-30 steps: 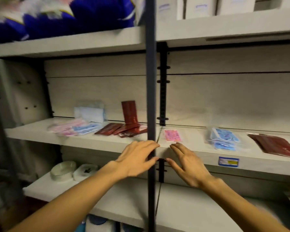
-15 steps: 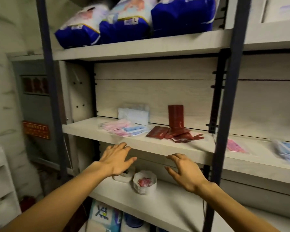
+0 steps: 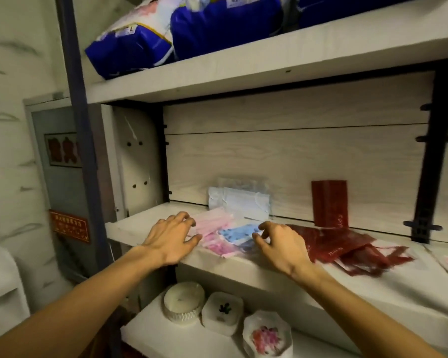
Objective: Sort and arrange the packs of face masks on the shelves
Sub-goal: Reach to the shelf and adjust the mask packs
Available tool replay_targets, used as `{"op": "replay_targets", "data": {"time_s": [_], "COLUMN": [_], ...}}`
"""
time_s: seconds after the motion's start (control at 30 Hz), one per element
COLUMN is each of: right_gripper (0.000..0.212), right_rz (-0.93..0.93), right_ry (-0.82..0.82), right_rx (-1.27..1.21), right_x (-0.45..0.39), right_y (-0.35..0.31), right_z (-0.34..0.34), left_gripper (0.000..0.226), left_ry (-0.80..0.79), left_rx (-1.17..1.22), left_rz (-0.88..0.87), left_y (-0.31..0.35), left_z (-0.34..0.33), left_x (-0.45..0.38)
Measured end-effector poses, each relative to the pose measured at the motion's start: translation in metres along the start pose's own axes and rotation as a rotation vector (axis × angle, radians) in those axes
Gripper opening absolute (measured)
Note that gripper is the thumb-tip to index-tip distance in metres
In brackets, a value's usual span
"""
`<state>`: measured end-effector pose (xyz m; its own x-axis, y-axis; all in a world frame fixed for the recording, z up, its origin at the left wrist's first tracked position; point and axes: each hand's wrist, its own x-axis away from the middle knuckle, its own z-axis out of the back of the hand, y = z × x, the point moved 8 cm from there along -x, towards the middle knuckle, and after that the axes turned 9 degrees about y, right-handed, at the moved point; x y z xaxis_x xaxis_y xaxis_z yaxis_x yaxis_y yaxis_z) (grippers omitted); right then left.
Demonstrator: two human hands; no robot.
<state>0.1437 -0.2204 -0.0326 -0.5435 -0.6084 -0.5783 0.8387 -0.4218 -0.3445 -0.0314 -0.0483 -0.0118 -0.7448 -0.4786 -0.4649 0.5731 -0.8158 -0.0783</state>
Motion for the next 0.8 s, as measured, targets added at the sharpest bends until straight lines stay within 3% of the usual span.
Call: {"op": "replay_targets", "data": {"time_s": [0.2,0.4,0.57,0.8], "right_gripper": [0.068,0.093,0.085,0.09], "right_rz": [-0.145,-0.251,-0.22,-0.192], "right_ry": [-0.142,-0.301,-0.252,-0.101], "right_rx": [0.172,0.283,0.269,0.206], "right_x": [-0.07,-0.085,-0.083,-0.096], "right_y": [0.019,0.048,0.048,0.036], "right_z": [-0.06,-0.084,-0.091,-0.081], "left_gripper": [0.055,0.058,0.056,0.03], "left_ry": [-0.046,-0.117,-0.291,-0.086], "left_rx": [0.013,0.071,0.082,0.157], "left_rz": [0.044,0.067,0.043,-0.002], "left_y": [-0.039,-0.057,-0.059,-0.07], "left_z": [-0.046,-0.093,-0.135,-0.119], "left_x": [-0.069,-0.12,-0.141,-0.156]}}
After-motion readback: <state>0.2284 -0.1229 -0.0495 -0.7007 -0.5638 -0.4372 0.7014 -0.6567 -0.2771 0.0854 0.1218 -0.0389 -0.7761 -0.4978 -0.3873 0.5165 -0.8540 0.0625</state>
